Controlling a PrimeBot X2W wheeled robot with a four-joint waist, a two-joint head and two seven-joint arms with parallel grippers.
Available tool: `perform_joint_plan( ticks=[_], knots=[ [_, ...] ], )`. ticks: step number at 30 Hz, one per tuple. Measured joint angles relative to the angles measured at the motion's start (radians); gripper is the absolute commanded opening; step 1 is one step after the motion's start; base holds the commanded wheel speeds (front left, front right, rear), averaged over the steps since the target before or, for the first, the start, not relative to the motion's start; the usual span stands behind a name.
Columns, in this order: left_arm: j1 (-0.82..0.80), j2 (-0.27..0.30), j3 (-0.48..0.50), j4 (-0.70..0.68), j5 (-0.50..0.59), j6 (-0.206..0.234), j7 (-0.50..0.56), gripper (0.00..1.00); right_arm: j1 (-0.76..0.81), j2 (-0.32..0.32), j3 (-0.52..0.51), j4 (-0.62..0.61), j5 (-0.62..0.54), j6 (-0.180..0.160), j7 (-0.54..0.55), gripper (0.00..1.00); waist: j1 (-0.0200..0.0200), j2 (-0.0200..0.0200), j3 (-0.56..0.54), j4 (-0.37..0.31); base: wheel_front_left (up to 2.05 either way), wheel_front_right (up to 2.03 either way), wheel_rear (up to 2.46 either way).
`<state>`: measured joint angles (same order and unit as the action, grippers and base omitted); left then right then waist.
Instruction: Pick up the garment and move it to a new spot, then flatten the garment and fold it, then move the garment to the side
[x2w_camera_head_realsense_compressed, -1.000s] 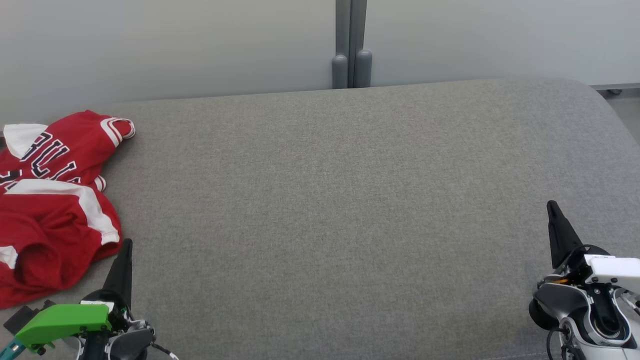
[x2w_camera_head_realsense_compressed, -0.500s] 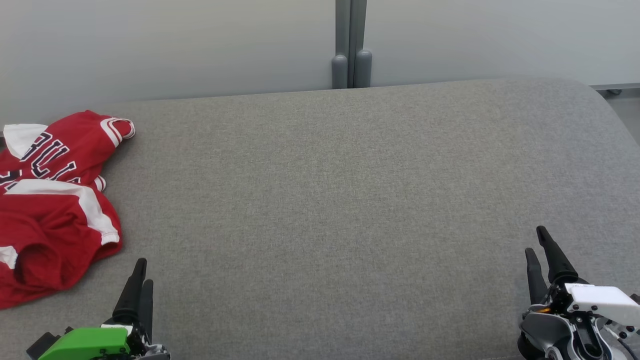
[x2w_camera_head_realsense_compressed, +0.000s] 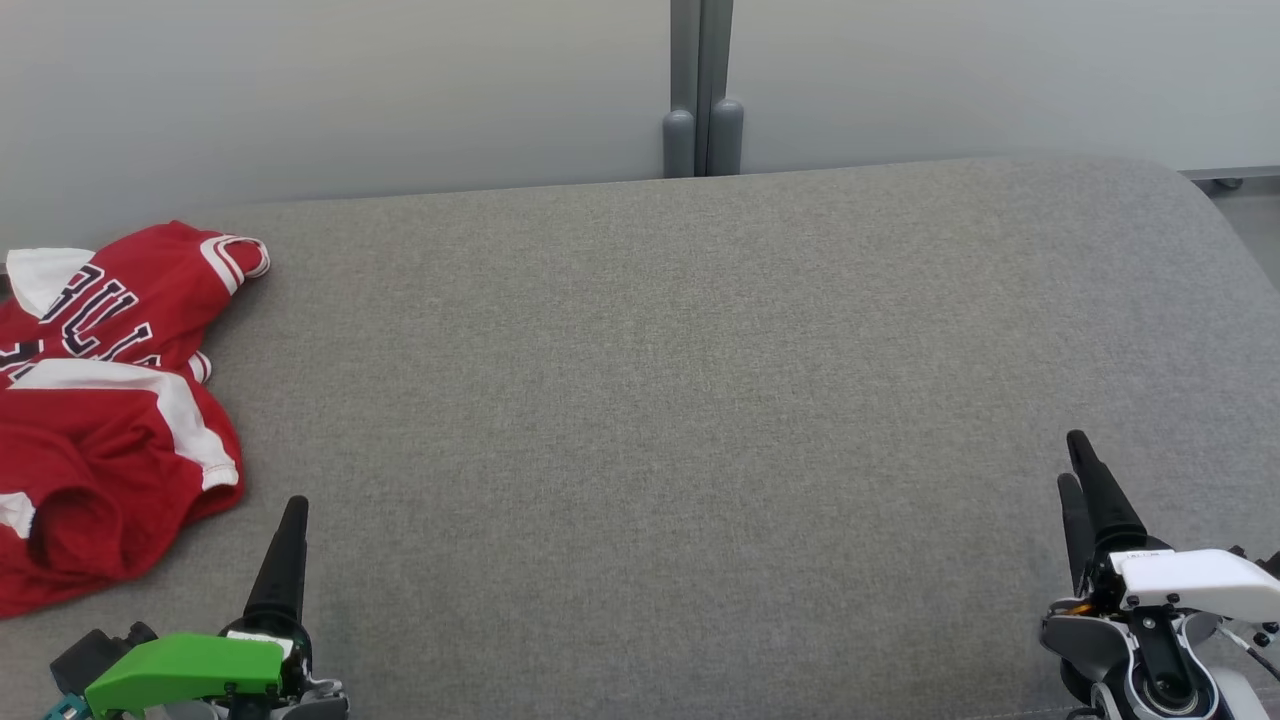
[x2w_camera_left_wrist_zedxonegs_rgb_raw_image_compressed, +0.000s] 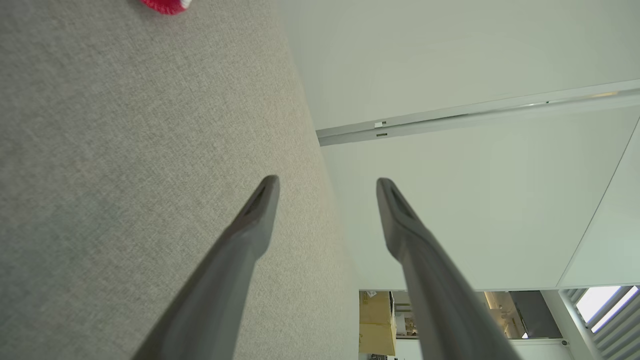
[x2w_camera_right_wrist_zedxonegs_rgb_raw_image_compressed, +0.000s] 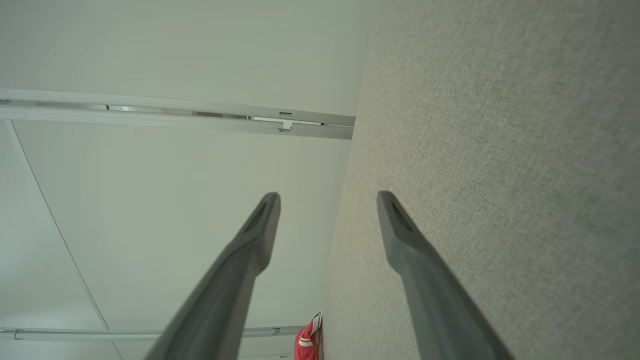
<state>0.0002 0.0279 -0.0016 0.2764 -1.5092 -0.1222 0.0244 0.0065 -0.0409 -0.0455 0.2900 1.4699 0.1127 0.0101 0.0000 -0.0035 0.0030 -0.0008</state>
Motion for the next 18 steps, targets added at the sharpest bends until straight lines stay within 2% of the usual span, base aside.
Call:
perform_joint_plan(
  ticks=[18],
  knots=[
    [-0.006, 0.021, -0.036, -0.102, 0.337, 0.036, -0.057, 1.0, -0.016, -0.017, 0.057, -0.105, -0.327, -0.036, -0.05, 1.0, 0.0, 0.0, 0.003, 0.0, 0.0, 0.0, 0.0]
  ],
)
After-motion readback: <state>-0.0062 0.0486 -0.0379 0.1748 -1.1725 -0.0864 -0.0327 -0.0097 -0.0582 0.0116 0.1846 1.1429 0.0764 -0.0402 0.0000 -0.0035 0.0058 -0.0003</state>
